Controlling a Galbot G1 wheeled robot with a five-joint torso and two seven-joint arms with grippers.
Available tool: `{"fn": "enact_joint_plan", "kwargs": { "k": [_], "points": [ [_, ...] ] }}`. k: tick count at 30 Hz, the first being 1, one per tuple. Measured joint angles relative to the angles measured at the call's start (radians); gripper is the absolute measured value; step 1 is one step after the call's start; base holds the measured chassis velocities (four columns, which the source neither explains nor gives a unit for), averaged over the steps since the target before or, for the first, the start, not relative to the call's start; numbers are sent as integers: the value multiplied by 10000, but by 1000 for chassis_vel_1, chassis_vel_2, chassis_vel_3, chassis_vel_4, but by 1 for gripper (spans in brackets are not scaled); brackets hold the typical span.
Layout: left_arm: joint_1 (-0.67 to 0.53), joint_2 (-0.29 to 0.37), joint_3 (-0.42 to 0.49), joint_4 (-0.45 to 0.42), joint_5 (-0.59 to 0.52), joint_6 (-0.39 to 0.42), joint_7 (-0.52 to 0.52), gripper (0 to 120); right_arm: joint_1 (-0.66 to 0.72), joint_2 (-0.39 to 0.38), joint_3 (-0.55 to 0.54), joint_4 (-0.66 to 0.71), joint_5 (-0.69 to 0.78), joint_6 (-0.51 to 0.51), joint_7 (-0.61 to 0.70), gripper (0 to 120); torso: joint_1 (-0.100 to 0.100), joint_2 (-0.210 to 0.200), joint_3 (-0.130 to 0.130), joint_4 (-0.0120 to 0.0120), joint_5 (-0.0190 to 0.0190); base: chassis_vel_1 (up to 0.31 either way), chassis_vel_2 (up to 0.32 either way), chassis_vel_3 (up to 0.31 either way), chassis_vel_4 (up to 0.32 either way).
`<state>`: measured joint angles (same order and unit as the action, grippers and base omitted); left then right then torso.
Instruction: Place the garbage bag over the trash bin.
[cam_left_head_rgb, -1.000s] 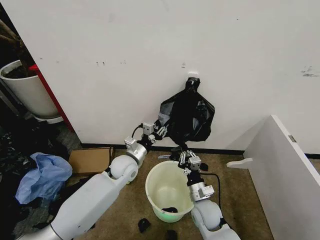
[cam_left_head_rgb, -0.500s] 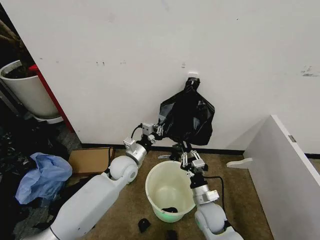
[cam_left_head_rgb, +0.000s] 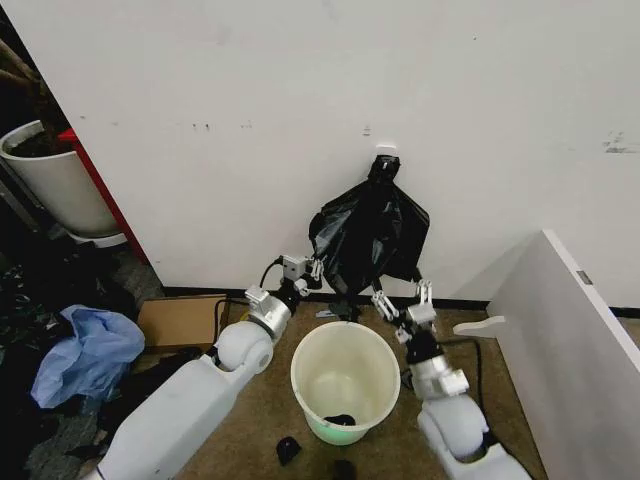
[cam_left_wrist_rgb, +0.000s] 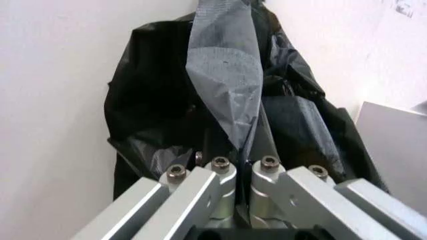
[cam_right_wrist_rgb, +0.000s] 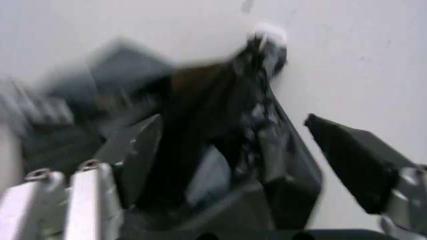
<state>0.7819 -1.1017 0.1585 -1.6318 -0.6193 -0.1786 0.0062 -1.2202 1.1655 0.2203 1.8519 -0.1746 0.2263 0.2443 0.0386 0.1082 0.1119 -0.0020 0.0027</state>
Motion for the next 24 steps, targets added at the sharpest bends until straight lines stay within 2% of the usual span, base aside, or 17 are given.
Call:
{"fn": "enact_joint_plan", "kwargs": {
  "k": [1, 2, 5, 8, 12, 18, 20, 24],
  "points": [
    [-13, -45, 22, 30, 26, -1, -4, 0, 244, -227, -112, -101, -227, -387, 66, 90, 0, 0, 0, 0, 4, 0, 0, 0, 0],
    [-13, -45, 22, 30, 26, -1, -4, 0, 244, -227, -112, -101, -227, -387, 66, 90, 0, 0, 0, 0, 4, 0, 0, 0, 0],
    [-26, -218, 75, 102, 102, -3, -37, 0, 897, -759, -431, -178, -495, -1707, 112, 98, 0, 0, 0, 1, 0, 0, 0, 0, 0],
    [-24, -316, 91, 126, 168, -3, -70, 0, 1434, -1091, -621, -218, -633, -2607, -222, 100, 0, 0, 0, 1, 1, 0, 0, 0, 0],
    [-18, -370, 87, 172, 227, 3, -101, 0, 1867, -1313, -679, -266, -1090, -3053, -873, 100, 1, 0, 0, 1, 0, 0, 0, 0, 0],
    [18, -406, -2, 343, 385, 3, -161, 0, 2908, -1587, -1384, 30, -1035, -5577, -2268, 100, 1, 0, 0, 0, -1, 0, 0, 0, 0],
    [32, -405, -14, 350, 422, -2, -163, 0, 3062, -1570, -1521, 48, -958, -5969, -2333, 100, 1, 0, 0, 1, -1, 0, 0, 0, 0],
    [120, -428, -87, 380, 541, -41, -174, 0, 3519, -1293, -1860, -19, -940, -6994, -2414, 86, 1, 0, -1, 2, -2, 0, 0, 0, 0]
  ]
}}
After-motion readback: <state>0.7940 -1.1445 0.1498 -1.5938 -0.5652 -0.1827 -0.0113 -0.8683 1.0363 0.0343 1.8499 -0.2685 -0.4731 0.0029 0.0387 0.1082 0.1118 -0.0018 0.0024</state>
